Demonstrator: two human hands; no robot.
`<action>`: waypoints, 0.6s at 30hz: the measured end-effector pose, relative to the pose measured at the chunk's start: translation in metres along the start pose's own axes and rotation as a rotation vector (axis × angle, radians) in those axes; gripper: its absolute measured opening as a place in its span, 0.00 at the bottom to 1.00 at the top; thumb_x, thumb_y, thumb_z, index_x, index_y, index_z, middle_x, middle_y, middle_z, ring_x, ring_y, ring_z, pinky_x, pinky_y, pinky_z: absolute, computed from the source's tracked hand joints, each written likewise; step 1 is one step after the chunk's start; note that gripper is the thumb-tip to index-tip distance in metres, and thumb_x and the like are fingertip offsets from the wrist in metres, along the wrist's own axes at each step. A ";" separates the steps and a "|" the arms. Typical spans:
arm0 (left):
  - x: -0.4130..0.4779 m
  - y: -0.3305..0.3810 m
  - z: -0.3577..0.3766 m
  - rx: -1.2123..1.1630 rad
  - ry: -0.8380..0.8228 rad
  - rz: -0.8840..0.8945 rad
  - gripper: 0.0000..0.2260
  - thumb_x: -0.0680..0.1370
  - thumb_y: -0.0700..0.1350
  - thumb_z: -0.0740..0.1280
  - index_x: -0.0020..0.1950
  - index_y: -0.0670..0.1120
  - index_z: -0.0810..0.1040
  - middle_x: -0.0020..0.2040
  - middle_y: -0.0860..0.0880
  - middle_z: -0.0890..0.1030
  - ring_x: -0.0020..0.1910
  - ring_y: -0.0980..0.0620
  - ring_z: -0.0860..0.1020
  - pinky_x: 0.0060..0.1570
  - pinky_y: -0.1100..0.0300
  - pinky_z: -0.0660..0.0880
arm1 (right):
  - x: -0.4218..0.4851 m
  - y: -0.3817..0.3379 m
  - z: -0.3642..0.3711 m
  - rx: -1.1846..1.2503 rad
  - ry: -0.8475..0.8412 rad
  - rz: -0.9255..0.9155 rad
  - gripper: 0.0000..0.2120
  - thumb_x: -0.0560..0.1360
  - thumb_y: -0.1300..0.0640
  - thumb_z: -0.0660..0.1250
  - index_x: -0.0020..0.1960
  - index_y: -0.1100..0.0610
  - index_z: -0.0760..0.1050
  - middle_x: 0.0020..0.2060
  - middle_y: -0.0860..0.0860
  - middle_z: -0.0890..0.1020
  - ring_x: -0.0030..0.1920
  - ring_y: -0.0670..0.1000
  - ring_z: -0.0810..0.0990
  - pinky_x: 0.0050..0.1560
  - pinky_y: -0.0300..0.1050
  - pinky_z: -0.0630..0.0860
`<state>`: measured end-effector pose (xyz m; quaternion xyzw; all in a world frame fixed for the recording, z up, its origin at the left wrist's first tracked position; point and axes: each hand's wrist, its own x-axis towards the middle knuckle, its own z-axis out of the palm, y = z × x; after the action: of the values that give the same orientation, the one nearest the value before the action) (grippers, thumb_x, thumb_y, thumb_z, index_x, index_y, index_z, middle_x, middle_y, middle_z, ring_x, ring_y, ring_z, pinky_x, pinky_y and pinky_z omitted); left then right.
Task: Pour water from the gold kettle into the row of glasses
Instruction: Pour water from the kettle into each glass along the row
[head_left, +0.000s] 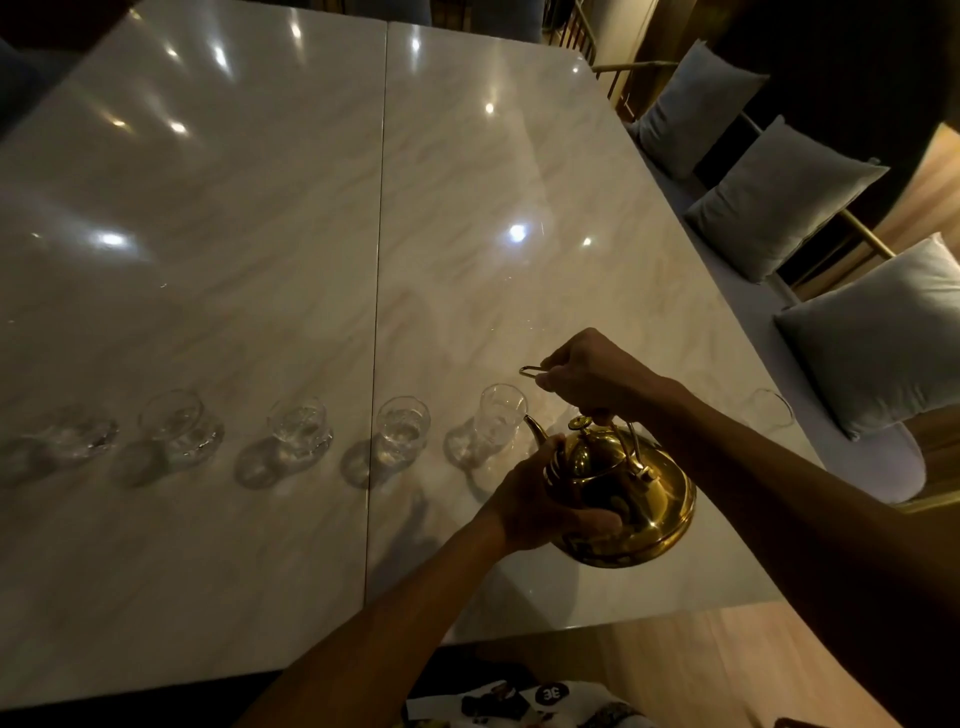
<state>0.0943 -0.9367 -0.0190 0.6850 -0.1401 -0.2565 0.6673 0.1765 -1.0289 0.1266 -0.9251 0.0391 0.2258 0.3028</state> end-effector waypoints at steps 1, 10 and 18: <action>0.000 0.001 0.000 -0.005 0.002 0.000 0.40 0.65 0.56 0.82 0.74 0.53 0.70 0.67 0.48 0.81 0.68 0.44 0.78 0.66 0.35 0.76 | 0.000 -0.001 0.000 -0.002 0.001 -0.005 0.11 0.76 0.61 0.65 0.50 0.69 0.81 0.36 0.60 0.80 0.25 0.50 0.72 0.24 0.41 0.68; -0.004 0.007 0.002 -0.008 0.032 0.004 0.42 0.63 0.63 0.81 0.74 0.56 0.70 0.68 0.50 0.80 0.69 0.46 0.77 0.65 0.37 0.77 | -0.003 -0.009 -0.003 0.006 -0.023 0.021 0.12 0.77 0.62 0.65 0.51 0.72 0.79 0.31 0.58 0.76 0.22 0.48 0.71 0.18 0.36 0.66; -0.002 0.009 0.001 0.034 0.043 0.023 0.39 0.66 0.58 0.79 0.74 0.55 0.69 0.68 0.50 0.80 0.69 0.48 0.77 0.66 0.40 0.77 | -0.004 -0.014 -0.007 0.007 -0.027 0.038 0.13 0.77 0.60 0.65 0.52 0.71 0.80 0.29 0.55 0.74 0.21 0.48 0.70 0.18 0.36 0.66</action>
<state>0.0936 -0.9367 -0.0100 0.7001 -0.1380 -0.2315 0.6613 0.1782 -1.0220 0.1407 -0.9200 0.0535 0.2436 0.3022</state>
